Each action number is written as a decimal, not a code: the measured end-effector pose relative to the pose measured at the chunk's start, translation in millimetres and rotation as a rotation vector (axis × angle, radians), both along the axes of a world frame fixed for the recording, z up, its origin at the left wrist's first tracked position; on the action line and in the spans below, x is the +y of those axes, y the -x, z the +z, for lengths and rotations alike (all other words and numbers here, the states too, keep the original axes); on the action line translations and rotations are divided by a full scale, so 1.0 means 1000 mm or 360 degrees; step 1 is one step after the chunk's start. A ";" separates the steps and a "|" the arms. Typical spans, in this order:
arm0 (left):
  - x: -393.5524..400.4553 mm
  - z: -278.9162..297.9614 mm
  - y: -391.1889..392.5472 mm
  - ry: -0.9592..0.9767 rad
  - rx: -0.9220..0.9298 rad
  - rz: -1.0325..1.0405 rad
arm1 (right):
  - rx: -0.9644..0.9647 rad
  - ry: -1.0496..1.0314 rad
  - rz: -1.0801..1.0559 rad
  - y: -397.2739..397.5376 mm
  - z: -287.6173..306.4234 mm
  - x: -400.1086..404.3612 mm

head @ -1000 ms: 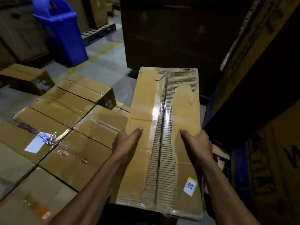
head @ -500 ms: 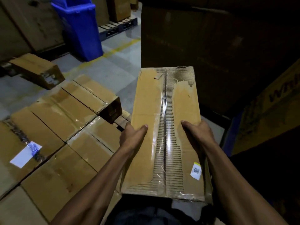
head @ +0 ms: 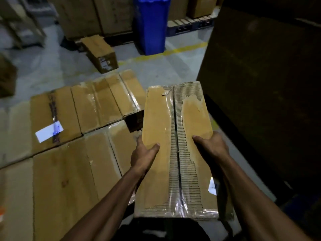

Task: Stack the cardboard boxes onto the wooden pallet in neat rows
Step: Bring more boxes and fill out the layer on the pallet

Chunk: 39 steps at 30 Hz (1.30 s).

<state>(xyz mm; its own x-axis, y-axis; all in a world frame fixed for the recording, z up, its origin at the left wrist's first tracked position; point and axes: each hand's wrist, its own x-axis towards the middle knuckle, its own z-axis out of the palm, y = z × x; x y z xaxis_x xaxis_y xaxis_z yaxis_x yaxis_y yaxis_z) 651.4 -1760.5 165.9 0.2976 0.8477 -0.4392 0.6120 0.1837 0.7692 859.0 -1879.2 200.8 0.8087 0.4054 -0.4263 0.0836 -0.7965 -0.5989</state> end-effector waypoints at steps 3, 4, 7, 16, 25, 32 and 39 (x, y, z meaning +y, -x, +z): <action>-0.008 -0.013 -0.028 0.0079 -0.0013 0.0175 | -0.0045 0.0067 0.0201 -0.039 -0.021 0.017; -0.012 -0.017 -0.035 0.0097 -0.0019 0.0230 | -0.0048 0.0084 0.0259 -0.049 -0.027 0.022; -0.017 -0.029 -0.057 0.0145 -0.0009 0.0355 | -0.0028 0.0109 0.0389 -0.077 -0.045 0.036; 0.012 -0.123 -0.082 0.0262 -0.0045 0.0545 | 0.0091 0.0068 0.0599 -0.111 -0.137 0.088; 0.034 -0.232 -0.071 0.0208 -0.0013 0.0674 | 0.0147 0.0041 0.0683 -0.105 -0.250 0.130; 0.039 -0.294 -0.065 0.0055 0.0077 0.0633 | 0.0132 -0.0006 0.0728 -0.102 -0.308 0.139; 0.043 -0.338 -0.062 -0.0062 0.0110 0.0602 | 0.0123 -0.0074 0.0759 -0.098 -0.356 0.144</action>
